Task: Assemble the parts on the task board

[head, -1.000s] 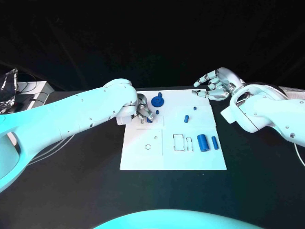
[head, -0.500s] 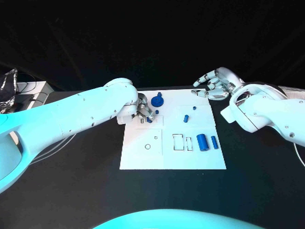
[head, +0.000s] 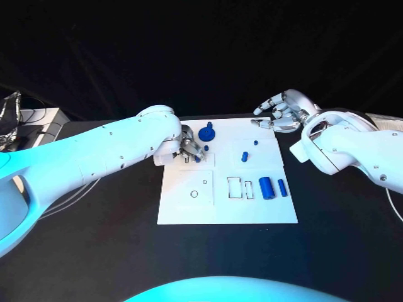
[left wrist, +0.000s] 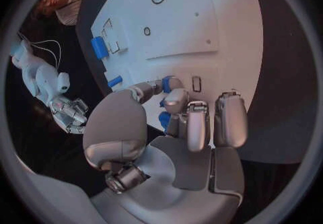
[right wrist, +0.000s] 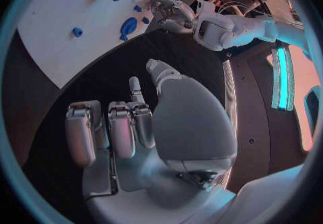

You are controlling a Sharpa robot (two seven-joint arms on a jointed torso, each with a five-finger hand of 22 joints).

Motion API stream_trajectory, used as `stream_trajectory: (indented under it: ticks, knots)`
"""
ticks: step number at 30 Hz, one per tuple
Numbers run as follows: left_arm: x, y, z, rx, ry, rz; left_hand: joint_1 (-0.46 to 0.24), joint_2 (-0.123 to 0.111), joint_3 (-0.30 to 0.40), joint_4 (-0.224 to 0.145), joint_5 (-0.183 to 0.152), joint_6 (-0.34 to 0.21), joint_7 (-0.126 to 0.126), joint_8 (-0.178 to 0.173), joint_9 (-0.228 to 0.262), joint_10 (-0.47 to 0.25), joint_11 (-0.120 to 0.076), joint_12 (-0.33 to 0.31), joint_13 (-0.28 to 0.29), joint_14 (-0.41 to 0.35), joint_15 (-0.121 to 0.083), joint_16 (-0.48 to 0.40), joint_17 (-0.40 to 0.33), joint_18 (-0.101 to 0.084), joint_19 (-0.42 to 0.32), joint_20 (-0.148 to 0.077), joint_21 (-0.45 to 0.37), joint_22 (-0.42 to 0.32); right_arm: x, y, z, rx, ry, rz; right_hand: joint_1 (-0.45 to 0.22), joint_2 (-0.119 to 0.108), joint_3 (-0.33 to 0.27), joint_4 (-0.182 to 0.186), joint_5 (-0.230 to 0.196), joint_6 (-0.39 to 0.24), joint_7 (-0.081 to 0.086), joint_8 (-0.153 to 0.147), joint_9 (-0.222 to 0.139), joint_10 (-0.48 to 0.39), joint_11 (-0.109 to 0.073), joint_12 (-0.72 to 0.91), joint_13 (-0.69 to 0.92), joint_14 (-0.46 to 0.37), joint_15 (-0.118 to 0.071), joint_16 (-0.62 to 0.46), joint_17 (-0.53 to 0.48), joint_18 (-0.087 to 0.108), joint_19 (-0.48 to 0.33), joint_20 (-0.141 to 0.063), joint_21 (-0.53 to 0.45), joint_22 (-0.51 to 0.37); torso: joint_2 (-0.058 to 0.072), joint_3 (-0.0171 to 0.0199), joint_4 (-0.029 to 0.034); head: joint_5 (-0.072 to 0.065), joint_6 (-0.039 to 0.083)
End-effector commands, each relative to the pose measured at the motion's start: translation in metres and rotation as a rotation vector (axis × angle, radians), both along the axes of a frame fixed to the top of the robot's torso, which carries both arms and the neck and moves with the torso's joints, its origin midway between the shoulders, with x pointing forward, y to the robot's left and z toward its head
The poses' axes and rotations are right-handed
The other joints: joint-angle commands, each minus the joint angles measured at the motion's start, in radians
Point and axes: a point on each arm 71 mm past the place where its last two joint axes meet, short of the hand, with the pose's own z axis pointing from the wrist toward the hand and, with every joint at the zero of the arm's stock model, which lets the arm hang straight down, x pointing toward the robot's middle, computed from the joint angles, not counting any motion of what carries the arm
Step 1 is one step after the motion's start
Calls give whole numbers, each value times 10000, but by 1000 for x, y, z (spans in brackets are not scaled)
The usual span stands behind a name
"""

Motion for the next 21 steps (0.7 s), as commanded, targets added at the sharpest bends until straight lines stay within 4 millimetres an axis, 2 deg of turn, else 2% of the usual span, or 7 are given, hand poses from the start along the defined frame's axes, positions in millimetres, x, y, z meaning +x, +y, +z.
stream_trajectory:
  ticks: [1, 14, 21]
  knots:
    - [-4, -3, -5, 78, 343, -180, -62, -26, -332, 196, -35, 37, 15, -69, 56, -43, 55, 63, 2, 1079, -64, 33, 2634, -120, 44, -56, -75, -5, -1, 2, -1, -80, -13, 190, -58, -13, 12, 63, -57, -102, 0, 69, 14, 786, -23, -63, 2388, 1046, -50, 42, 2571, -11, 808, -46, -47, 2284, 2, -12, 13, -16, 3]
    - [-2, 2, -6, 185, 248, -90, -50, 15, -720, 440, -69, 73, 16, -130, 123, -44, 56, 106, 15, 1079, -64, 33, 2634, -123, 58, -59, -74, 14, -1, 2, -1, -80, 1, 202, -57, -12, 10, 71, -60, -106, 0, 75, 23, 775, -23, -73, 2378, 1042, -51, 37, 2558, -4, 796, -46, -73, 2267, 1, -7, 8, -5, 20]
    - [-4, 5, -6, 273, 221, -138, -26, -130, -1399, 768, -120, 121, 16, -212, 219, -56, 58, 142, -6, 1079, -66, 33, 2634, -126, 69, -59, -78, 31, -1, 1, -2, -82, 7, 192, -56, -13, 10, 74, -62, -109, 0, 77, 27, 768, -24, -80, 2371, 1036, -51, 28, 2533, 3, 783, -47, -100, 2247, -3, -9, 22, -2, 37]
